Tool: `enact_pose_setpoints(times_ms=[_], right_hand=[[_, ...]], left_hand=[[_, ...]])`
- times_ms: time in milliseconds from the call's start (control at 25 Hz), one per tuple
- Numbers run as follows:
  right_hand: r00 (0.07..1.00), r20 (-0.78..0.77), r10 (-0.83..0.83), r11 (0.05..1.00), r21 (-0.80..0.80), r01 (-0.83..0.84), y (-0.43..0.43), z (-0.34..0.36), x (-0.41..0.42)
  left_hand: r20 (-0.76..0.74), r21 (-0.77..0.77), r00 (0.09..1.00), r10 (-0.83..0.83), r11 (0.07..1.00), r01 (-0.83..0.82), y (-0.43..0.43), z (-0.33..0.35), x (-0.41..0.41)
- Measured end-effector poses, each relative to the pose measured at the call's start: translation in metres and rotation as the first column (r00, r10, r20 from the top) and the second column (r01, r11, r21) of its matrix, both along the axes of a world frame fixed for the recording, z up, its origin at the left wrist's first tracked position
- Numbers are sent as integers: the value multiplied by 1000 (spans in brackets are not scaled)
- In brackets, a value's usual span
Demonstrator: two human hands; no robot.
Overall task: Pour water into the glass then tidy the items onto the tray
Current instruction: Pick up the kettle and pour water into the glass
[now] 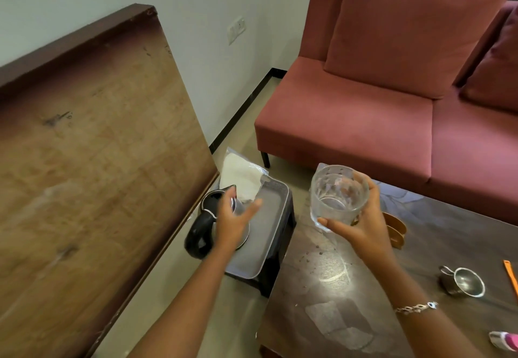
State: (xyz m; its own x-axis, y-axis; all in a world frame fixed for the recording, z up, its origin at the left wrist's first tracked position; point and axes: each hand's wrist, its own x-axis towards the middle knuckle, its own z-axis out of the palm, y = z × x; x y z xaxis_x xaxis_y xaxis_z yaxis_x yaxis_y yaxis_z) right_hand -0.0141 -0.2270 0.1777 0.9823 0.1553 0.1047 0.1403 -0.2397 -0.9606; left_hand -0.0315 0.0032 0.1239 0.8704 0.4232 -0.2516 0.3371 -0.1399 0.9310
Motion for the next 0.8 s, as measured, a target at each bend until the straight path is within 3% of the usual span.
enact_pose_setpoints(times_ms=[80, 160, 240, 360, 560, 720, 800], right_hand=[[1000, -16, -11, 1000, -3, 11, -4, -1, -2], [999, -32, -25, 999, -22, 24, -7, -1, -5], [999, -32, -32, 999, -40, 30, -11, -2, -7], [999, -46, -28, 999, -42, 26, -15, -5, -9], [997, -54, -53, 997, -50, 51, -21, -7, -8], [995, -56, -83, 996, -36, 81, -27, -9, -5], [994, -67, -88, 996, -19, 87, -32, -10, -5]], left_hand=[[-79, 272, 988, 136, 956, -110, 44, -30, -8], [-301, 445, 934, 193, 895, -41, 77, -57, -19], [-458, 408, 872, 174, 912, 32, 94, -79, -27], [-446, 218, 885, 132, 975, -36, 104, -99, -31], [-488, 267, 846, 214, 960, -89, 113, -110, -21], [-570, 199, 812, 128, 980, -15, 111, -106, -2], [-535, 181, 833, 140, 982, -49, 104, -103, 1]])
